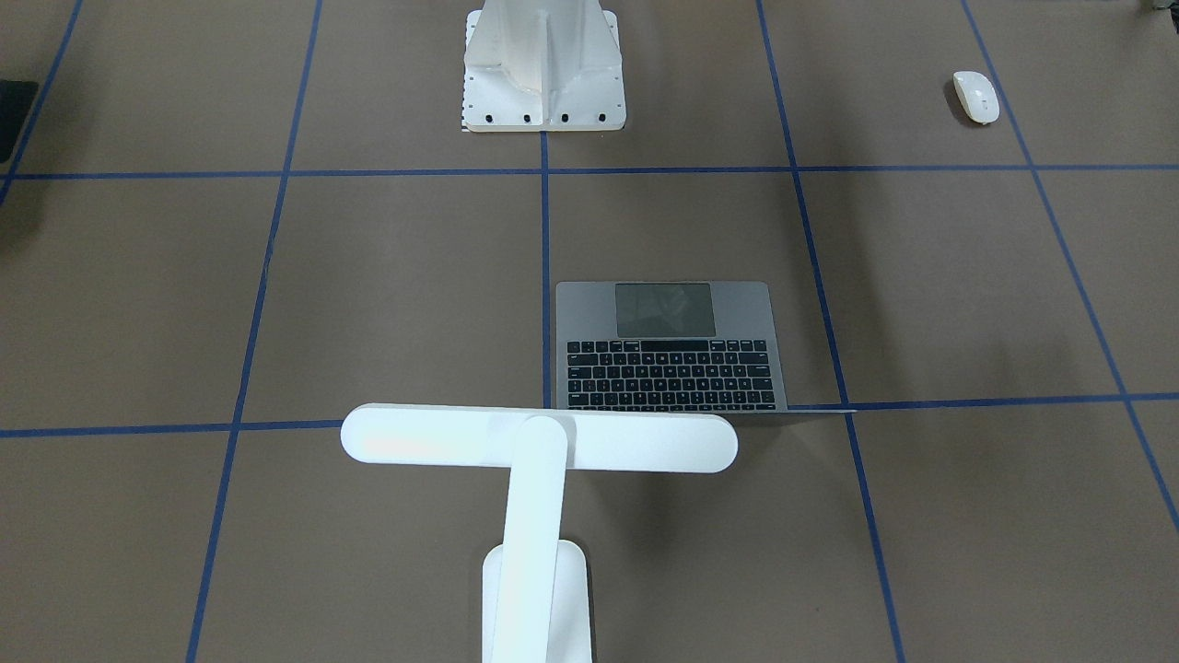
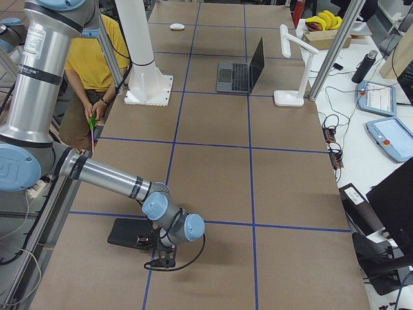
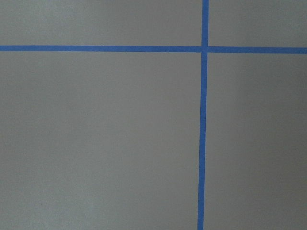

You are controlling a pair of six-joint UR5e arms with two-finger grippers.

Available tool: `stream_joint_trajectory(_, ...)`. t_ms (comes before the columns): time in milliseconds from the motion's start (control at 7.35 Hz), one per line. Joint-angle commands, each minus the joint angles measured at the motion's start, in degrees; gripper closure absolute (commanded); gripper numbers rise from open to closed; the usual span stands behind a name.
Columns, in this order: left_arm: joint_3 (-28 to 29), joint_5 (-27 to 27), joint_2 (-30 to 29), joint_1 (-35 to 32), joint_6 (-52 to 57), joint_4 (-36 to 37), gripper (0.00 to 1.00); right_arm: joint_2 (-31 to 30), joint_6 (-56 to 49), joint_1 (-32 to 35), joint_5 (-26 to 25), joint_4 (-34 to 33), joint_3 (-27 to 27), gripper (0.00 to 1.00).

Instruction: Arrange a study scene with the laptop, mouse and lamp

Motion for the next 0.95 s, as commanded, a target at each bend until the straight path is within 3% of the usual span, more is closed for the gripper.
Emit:
stream_joint_trajectory(0,0.0,0.0,0.0,0.0,0.0,-0.1,0.0,0.16,-1.85,-0.08,0.52,0.08,0.68,0.79)
stream_joint_trajectory(136,0.09,0.0,0.0,0.0,0.0,-0.1,0.0,0.25,-2.2,-0.08,0.88,0.08,0.95,1.0)
stream_joint_trajectory(544,0.09,0.0,0.0,0.0,0.0,-0.1,0.0,0.69,-3.0,-0.08,2.99,-0.01,4.02,1.0)
stream_joint_trajectory(816,0.09,0.0,0.0,0.0,-0.09,-0.01,0.0,0.86,-2.39,0.01,3.43,-0.54,9.1,1.0)
